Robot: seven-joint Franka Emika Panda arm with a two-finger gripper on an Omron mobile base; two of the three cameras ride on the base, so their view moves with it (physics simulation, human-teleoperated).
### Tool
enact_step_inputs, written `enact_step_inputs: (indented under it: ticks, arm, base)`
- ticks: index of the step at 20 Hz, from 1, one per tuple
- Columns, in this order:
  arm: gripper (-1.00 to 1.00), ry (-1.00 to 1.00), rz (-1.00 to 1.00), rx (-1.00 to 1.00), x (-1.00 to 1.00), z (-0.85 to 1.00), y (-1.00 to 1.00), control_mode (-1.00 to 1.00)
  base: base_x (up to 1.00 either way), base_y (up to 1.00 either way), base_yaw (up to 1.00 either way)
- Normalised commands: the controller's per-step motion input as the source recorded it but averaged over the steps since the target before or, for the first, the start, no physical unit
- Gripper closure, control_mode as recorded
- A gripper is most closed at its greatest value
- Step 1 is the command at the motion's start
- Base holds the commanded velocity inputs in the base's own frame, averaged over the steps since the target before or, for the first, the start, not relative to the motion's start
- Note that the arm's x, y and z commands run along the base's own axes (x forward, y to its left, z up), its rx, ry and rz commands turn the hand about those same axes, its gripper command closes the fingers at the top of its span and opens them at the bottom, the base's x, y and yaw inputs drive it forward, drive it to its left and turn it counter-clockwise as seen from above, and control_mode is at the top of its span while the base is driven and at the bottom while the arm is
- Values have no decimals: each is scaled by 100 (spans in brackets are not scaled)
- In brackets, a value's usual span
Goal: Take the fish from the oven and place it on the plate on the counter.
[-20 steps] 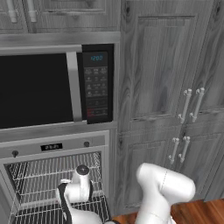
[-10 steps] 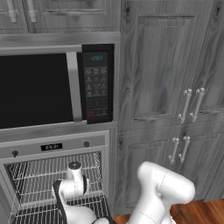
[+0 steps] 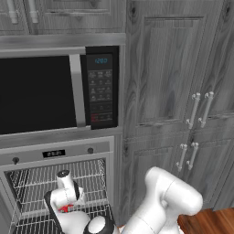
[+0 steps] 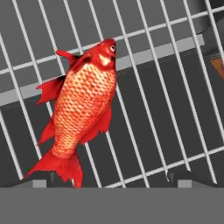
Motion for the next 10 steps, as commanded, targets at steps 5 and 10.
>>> enact_step_inputs:
  ticks: [5, 10]
  arm:
    - [-100, -5, 0, -7, 9, -15, 10, -100]
    - [-100, -13, 0, -1, 28, -11, 2, -100]
  base:
    - [0, 0, 0]
    - [0, 0, 0]
